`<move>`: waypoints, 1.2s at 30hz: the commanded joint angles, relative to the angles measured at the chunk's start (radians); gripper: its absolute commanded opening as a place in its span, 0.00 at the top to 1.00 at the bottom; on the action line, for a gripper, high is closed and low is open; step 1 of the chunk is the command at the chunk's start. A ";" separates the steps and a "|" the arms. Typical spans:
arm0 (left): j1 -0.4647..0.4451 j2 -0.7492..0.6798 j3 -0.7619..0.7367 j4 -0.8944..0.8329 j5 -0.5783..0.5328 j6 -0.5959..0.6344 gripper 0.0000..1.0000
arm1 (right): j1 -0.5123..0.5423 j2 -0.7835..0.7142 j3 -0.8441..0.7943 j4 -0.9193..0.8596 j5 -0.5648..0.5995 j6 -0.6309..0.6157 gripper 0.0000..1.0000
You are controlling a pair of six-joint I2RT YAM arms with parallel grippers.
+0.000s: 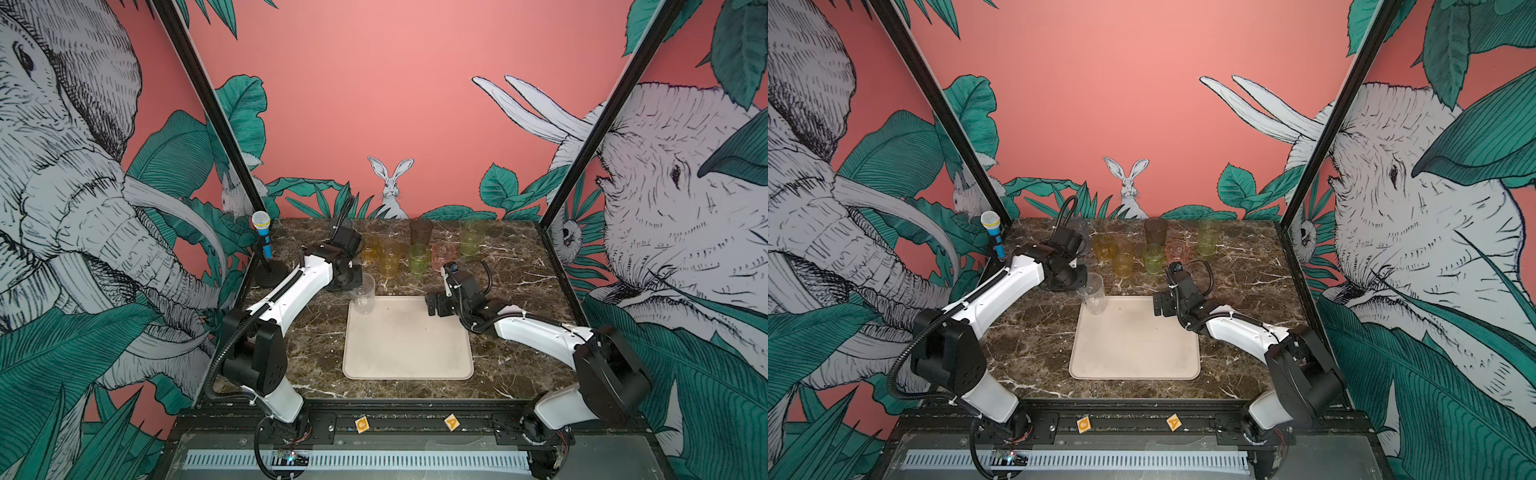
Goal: Place the glasses into the tray
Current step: 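Lower the clear cup onto the tray's corner and open the left gripper, then move the left gripper to the blue-rimmed clear cup near the microphone stand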
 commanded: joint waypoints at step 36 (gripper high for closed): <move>0.067 0.050 0.347 -0.242 -0.015 0.047 0.36 | 0.001 0.009 0.027 0.011 0.004 -0.005 0.01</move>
